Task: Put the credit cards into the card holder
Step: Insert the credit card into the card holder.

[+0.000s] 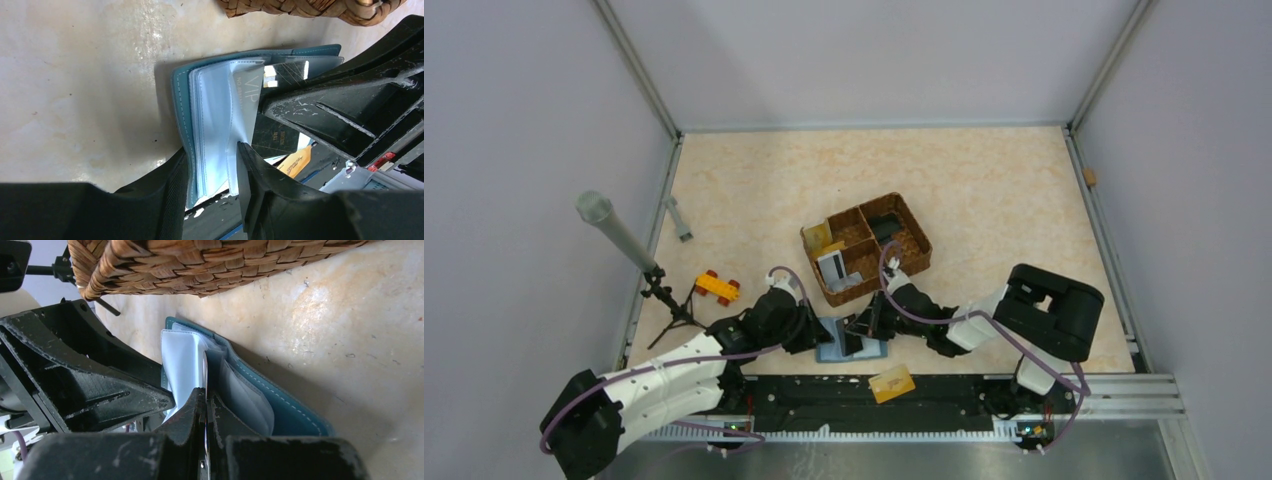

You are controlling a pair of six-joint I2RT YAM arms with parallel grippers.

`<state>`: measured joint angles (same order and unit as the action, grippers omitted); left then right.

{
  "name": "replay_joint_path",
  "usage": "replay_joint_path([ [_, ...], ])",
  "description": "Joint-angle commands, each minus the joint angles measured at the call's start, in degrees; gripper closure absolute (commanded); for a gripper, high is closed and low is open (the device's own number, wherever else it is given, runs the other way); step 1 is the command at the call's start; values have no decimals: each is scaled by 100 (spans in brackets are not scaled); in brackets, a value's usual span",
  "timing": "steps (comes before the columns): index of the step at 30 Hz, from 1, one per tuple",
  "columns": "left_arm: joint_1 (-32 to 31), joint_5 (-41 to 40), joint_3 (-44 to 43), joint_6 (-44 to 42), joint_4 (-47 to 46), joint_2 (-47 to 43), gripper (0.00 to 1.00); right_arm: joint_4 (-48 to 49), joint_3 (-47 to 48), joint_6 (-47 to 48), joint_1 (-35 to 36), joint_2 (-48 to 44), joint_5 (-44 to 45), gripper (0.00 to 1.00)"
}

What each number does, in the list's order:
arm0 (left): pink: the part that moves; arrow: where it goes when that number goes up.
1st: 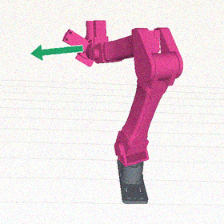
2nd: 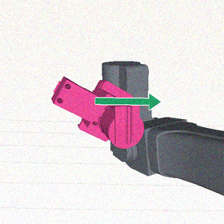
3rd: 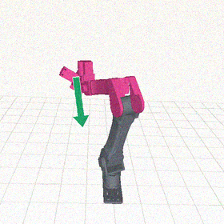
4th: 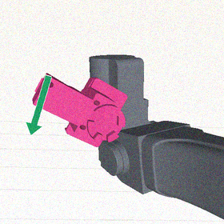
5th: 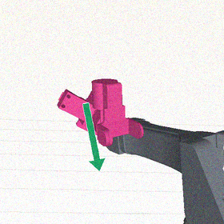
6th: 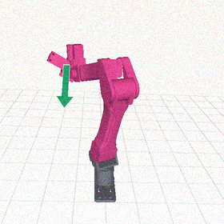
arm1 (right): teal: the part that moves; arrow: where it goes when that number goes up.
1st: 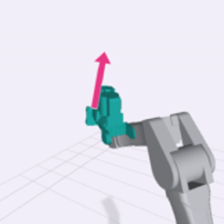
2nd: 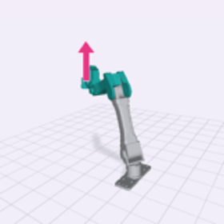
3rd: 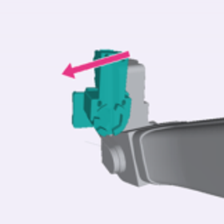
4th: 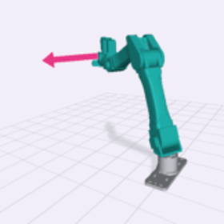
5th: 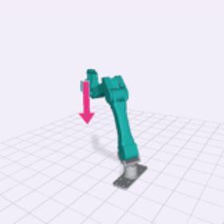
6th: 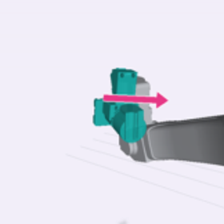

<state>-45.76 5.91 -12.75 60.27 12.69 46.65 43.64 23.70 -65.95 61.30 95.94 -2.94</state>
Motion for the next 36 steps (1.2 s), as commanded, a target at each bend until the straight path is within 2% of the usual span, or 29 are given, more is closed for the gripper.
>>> replay_joint_path([
  [1,-18,59,80,-86,-161,155,57,-597,252,37,-29,212,115,100],
  [9,-17,7,112,37,-97,97,61,-1401,397,17,23,24,264,98],
  [12,-14,-105,224,134,-63,-81,70,-1716,385,70,31,-205,451,94],
  [17,-13,-149,393,241,-109,-295,89,-2688,780,415,160,-558,748,80],
  [19,-12,-143,391,240,-109,-286,93,-3078,994,559,248,-665,905,75],
  [27,-12,-108,374,222,-183,-206,95,-4329,1600,1013,599,-891,1527,58],
  [36,-17,-85,376,196,-205,-224,95,-4941,1785,1019,857,-1016,1735,55],
])
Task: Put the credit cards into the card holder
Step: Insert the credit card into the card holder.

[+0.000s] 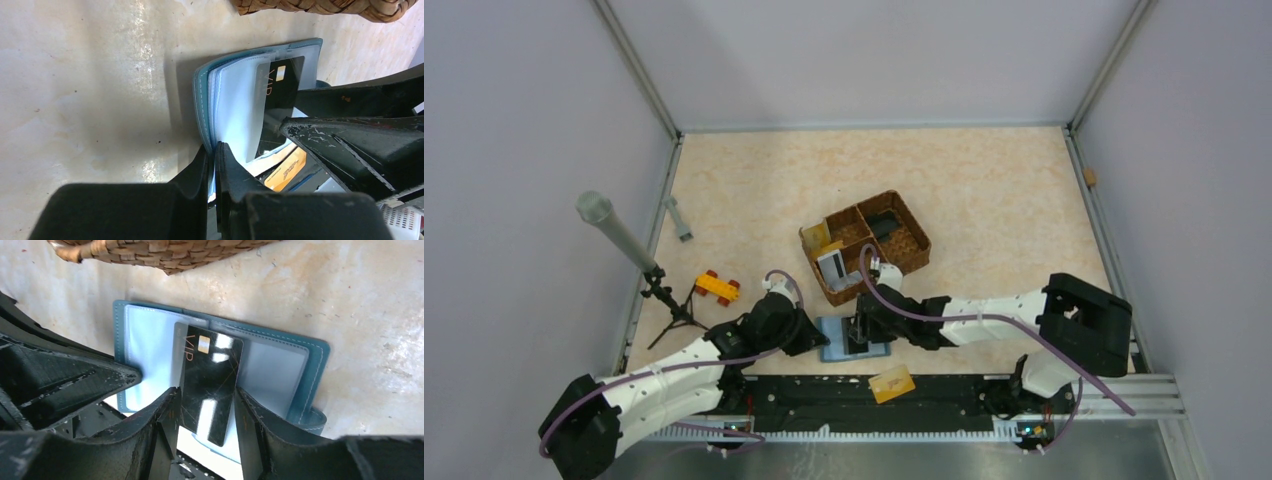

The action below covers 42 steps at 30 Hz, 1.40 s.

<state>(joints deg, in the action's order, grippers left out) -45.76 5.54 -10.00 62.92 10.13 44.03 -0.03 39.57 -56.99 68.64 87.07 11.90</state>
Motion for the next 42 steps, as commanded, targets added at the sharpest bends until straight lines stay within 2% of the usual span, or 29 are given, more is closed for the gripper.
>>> replay_joint_path([
  [1,-14,-45,101,-69,50,36,95,-591,204,114,143,-124,251,55],
  [10,-19,-22,95,-99,28,43,91,-562,409,140,196,203,-11,62],
  [17,-15,34,73,-148,-11,25,76,-334,754,307,195,526,-377,66],
  [32,-15,123,60,-166,-74,-147,69,187,1089,117,179,837,-892,68],
  [39,-16,167,66,-166,-143,-162,68,251,1046,-325,86,827,-1035,87],
  [42,-17,155,89,-173,-143,-180,68,300,1027,-396,59,871,-1107,87],
])
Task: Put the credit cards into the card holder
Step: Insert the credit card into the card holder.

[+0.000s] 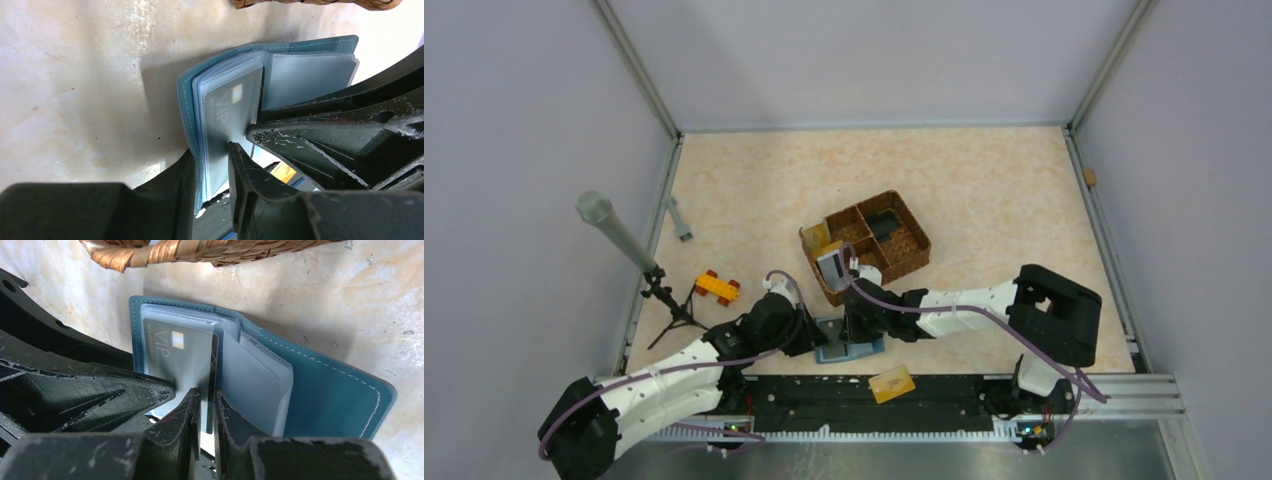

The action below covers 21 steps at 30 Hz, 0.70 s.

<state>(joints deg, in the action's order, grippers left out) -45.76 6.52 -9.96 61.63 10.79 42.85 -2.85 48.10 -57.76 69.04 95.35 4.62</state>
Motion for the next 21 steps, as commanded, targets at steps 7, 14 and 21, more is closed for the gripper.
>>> replay_joint_path([
  [7,-19,-481,-17,-23,455,-291,60,307,156,-115,-26,-303,-133,82],
  [14,-15,-1032,-293,-141,1113,-756,30,-453,121,168,-34,-793,307,73],
  [21,-8,-1469,-885,-535,1904,-829,15,-817,-67,172,-35,-1011,571,71],
])
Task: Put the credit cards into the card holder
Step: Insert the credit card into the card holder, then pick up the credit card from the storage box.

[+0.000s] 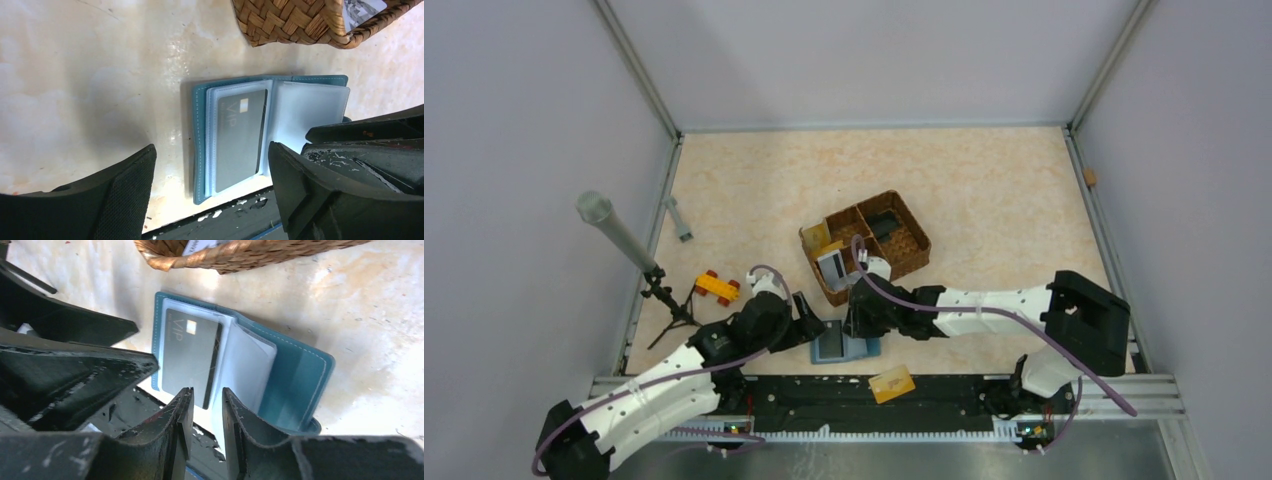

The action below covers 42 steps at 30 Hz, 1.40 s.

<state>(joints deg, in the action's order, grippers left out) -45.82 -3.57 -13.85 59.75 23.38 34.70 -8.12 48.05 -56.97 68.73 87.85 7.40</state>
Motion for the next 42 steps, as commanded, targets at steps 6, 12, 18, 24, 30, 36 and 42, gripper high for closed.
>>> replay_joint_path([
  [6,65,-580,-1234,-863,892,305,8,-211,-391,34,-15,-110,337,73],
  [12,268,-323,-2057,-1510,910,748,5,-333,-499,82,-12,99,477,75],
  [18,746,189,-2390,-1943,861,1041,4,-496,-364,236,-11,3,527,75],
  [24,1632,939,-2660,-2343,695,1101,4,-819,-40,646,-25,-594,581,66],
  [30,2047,1167,-3062,-2955,709,1494,4,-1207,326,1189,-303,-1184,397,54],
  [36,2162,1450,-2956,-2973,460,1711,4,-1430,872,2160,-621,-1465,342,42],
  [42,2186,1424,-2258,-2517,-6,1377,6,-1053,1380,3836,-1017,-1137,129,34],
])
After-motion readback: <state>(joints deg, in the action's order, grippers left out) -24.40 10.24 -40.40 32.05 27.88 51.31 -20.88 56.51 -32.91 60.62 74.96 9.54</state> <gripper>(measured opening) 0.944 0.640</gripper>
